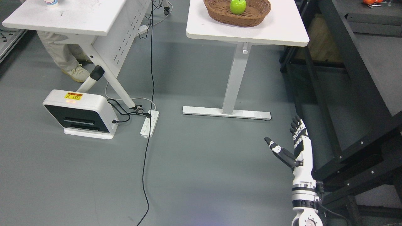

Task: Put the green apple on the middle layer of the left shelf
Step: 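Drive toward the white table holding the wicker basket, right hand raised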

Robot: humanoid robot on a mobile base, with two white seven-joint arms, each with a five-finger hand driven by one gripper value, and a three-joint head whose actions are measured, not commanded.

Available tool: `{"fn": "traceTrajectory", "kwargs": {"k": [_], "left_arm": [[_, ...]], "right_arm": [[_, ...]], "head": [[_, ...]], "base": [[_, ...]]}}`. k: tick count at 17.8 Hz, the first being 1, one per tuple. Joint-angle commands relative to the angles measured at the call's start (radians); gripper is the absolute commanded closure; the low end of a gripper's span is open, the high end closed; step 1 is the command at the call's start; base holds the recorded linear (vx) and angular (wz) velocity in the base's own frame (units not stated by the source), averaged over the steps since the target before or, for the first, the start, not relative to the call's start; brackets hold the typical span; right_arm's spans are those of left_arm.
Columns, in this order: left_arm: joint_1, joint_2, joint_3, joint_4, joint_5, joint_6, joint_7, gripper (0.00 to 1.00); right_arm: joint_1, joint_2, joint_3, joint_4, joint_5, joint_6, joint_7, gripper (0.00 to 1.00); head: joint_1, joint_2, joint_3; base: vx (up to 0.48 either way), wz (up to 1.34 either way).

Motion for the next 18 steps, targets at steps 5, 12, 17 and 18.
{"fn": "traceTrajectory", "kwargs": {"k": [5, 12, 17, 18], "left_arm": [[-0.001, 0.017, 0.000, 0.000, 0.000, 0.002, 0.001, 0.00], [0.000, 0.017, 0.000, 0.000, 0.000, 0.002, 0.001, 0.00], [0.000, 0.017, 0.000, 0.000, 0.000, 0.002, 0.001, 0.00], [0.000, 0.017, 0.000, 0.000, 0.000, 0.002, 0.001, 0.00]], "right_arm": [[0.006, -0.017, 0.006, -0.003, 0.000, -0.006, 0.007, 0.00], [0.006, -0.017, 0.005, 0.003, -0.012, -0.001, 0.003, 0.00], [-0.003, -0.040, 0.003, -0.001, 0.049, -0.004, -0.003, 0.00], [-0.010, -0.054, 0.003, -0.001, 0.137, -0.003, -0.006, 0.00]], "head": [[0.0000, 0.000, 0.000], [0.0000, 0.000, 0.000], [0.0000, 0.000, 0.000], [0.0000, 0.000, 0.000]], "base": [[0.000, 0.00], [0.000, 0.00], [0.000, 0.00], [0.000, 0.00]]}}
